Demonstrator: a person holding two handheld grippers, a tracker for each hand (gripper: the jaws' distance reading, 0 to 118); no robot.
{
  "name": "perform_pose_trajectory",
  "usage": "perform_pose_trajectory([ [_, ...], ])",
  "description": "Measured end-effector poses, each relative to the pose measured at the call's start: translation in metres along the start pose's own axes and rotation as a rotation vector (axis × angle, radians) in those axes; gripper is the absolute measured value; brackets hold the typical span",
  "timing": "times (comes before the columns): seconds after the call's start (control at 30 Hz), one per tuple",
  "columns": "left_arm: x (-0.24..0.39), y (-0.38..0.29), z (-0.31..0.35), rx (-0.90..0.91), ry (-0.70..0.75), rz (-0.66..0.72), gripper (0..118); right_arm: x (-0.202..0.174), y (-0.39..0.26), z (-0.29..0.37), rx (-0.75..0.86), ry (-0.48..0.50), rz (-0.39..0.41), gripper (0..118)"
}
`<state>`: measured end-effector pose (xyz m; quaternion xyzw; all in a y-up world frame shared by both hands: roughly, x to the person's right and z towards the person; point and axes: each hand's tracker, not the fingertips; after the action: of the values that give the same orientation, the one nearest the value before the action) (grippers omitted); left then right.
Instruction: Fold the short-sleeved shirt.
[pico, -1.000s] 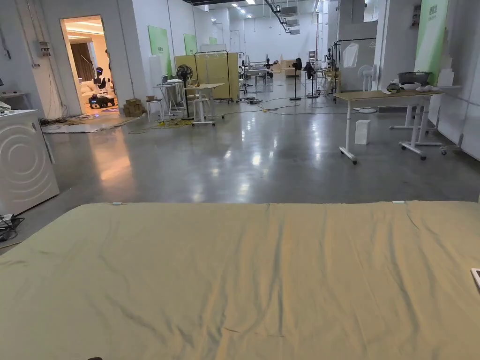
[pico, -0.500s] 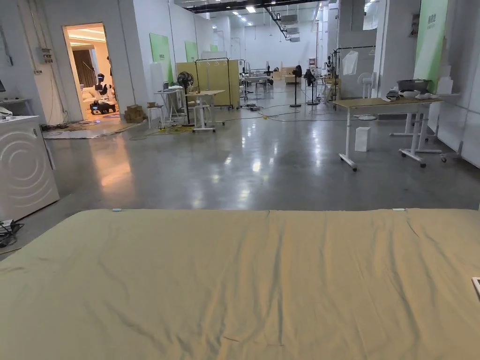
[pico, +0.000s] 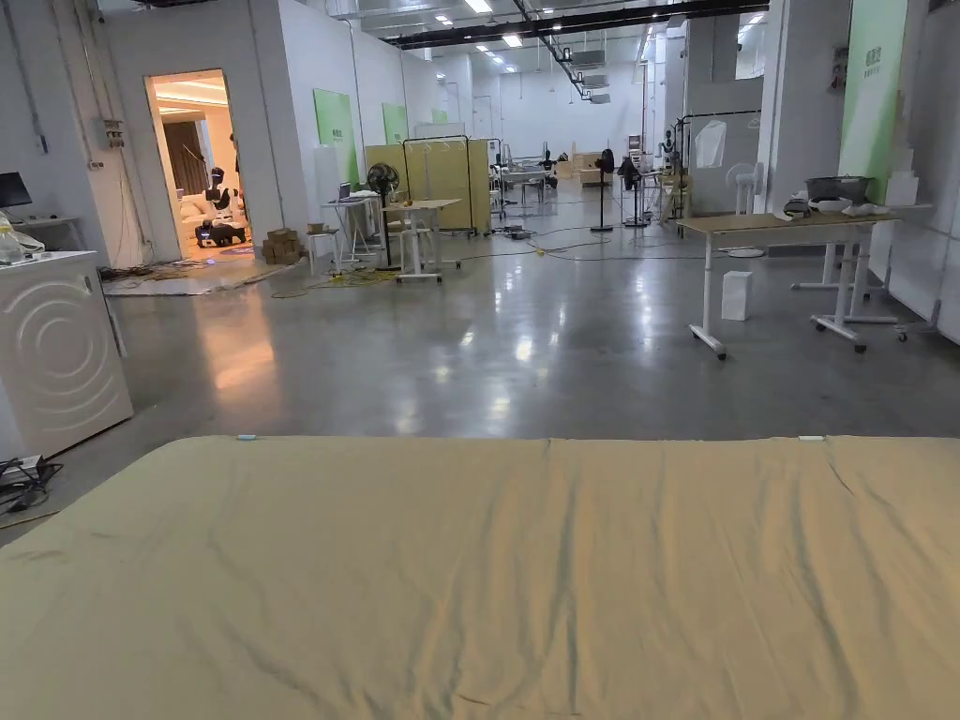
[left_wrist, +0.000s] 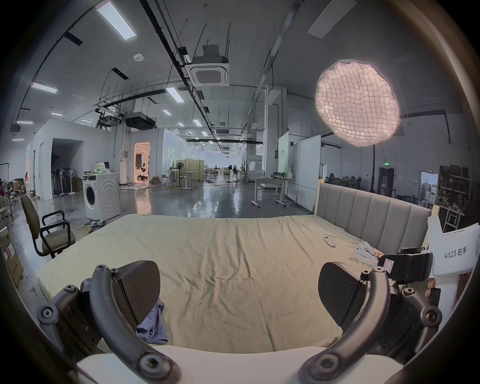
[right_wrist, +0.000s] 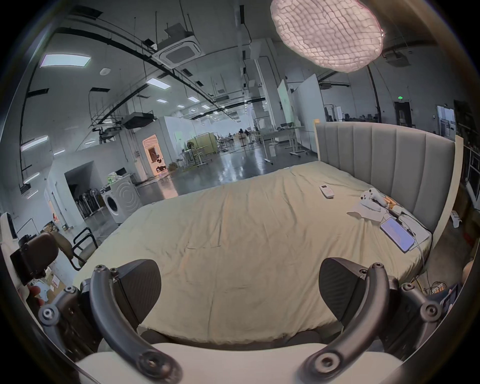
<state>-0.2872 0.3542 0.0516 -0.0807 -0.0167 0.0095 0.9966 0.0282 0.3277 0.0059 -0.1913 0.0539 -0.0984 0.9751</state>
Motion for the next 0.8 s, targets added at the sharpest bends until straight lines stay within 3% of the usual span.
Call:
perform_pose_trajectory([
  [0.2, 0.001, 0.003, 0.001, 0.012, -0.011, -0.008, 118, -0.001, 0.004, 0.007, 0.027, -0.005, 0.056, 118],
  [0.8, 0.004, 0.003, 0.002, 0.005, -0.016, -0.015, 118, -0.006, 0.01, 0.013, 0.08, -0.033, 0.11, 118],
])
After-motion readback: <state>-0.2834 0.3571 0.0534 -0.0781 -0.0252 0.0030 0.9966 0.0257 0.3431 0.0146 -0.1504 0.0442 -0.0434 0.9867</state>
